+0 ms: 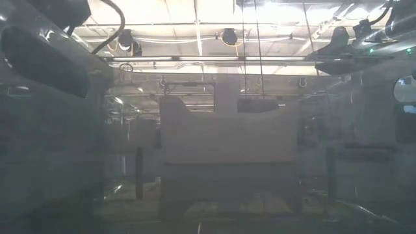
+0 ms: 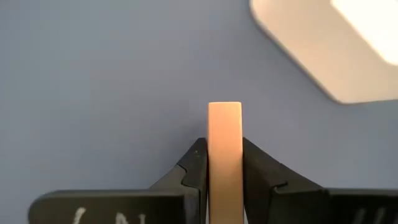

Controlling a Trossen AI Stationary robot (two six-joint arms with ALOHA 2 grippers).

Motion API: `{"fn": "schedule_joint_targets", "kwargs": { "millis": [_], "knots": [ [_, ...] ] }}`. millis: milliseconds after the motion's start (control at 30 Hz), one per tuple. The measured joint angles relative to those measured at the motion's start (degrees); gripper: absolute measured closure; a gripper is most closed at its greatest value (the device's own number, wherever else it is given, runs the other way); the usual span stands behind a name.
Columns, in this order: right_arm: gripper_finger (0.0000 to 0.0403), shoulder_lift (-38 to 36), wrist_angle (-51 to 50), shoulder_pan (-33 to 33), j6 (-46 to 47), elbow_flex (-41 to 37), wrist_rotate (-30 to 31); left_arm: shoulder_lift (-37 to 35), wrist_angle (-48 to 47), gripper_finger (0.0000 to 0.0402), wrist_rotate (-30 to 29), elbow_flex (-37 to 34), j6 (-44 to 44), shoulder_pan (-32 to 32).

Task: Sort & place blocks by color
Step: Put the top brown block into the transparent bin

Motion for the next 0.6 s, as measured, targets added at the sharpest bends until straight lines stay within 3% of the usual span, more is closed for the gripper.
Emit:
{"fn": "schedule_joint_targets", "kwargs": {
  "millis": [200,367,600],
  "knots": [
    [0.0156,0.0,0.0,0.0,-0.02,0.0,0.01,-2.8,0.54,0.0344,-3.23,3.69,8.64,2.41],
    [0.0156,0.0,0.0,-0.02,0.0,-0.02,0.02,-5.07,2.95,0.0344,-5.38,8.74,21.58,4.51],
    [0.0156,0.02,-0.04,-0.02,-0.02,0.0,0.02,-5.1,21.45,0.0344,-6.91,10.23,45.34,9.07]
  ]
}}
